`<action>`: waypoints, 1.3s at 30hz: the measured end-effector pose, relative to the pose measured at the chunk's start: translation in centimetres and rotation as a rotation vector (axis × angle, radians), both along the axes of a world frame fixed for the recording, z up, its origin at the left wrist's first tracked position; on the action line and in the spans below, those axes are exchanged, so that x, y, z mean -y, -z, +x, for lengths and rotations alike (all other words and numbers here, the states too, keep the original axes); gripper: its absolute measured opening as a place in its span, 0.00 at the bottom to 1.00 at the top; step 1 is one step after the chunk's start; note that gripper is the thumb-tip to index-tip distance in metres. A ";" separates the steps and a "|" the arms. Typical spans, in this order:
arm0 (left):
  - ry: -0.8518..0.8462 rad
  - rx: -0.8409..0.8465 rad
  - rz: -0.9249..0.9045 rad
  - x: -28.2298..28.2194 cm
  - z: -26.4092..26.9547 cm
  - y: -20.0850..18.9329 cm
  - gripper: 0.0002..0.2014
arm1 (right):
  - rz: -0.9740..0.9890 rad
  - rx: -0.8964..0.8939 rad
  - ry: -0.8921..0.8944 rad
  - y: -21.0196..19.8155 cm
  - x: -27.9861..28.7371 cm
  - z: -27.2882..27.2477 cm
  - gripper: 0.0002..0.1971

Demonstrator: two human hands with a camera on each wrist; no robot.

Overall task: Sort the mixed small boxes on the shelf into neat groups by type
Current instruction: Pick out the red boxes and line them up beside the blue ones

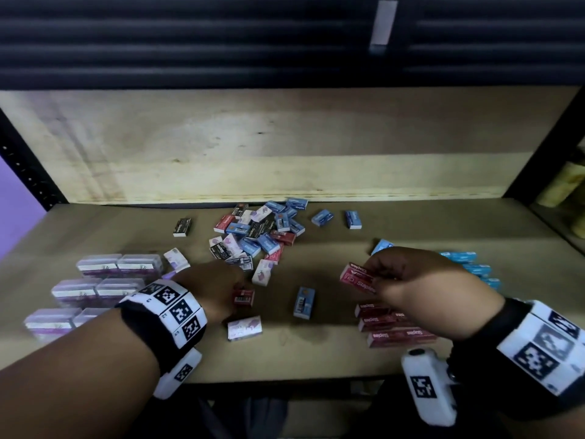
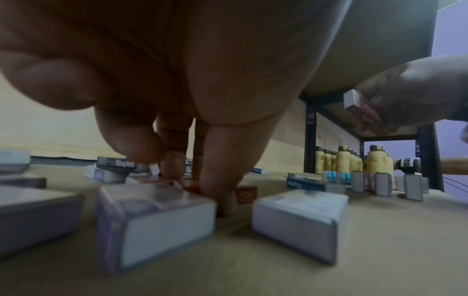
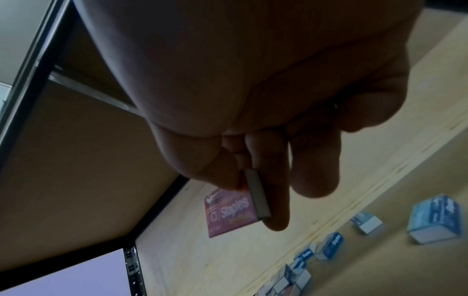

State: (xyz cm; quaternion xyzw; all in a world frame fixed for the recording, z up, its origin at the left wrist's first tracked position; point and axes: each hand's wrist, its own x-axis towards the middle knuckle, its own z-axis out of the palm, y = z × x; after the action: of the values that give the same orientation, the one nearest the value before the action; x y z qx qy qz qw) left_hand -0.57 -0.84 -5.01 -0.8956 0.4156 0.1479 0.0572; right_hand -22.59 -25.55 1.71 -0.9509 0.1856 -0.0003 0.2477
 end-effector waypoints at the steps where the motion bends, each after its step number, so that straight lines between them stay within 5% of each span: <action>1: 0.002 0.010 0.004 0.1 0.0 0.0 0.06 | 0.004 0.004 0.007 -0.1 0.2 -0.2 0.09; 13: -0.021 0.046 -0.098 0.7 -1.5 -1.2 0.11 | 0.012 0.046 0.065 -1.3 2.1 -2.8 0.10; 22: 0.242 0.153 -0.183 6.0 -10.2 -3.3 0.22 | -0.326 -0.249 -0.015 -1.0 3.6 -5.8 0.16; 27: 0.376 0.053 -0.228 8.3 -13.0 -2.3 0.16 | -0.438 -0.310 -0.045 0.6 3.8 -7.3 0.20; 39: 0.539 0.148 -0.137 12.6 -15.6 0.3 0.14 | -0.527 -0.345 -0.231 3.3 4.5 -7.0 0.16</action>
State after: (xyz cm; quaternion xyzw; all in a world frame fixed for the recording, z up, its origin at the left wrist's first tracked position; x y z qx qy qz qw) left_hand -16.21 -13.46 -5.30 -0.7631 0.6422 0.0331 0.0640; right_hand -29.63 -30.00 -1.56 -0.9830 0.1095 0.1406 -0.0434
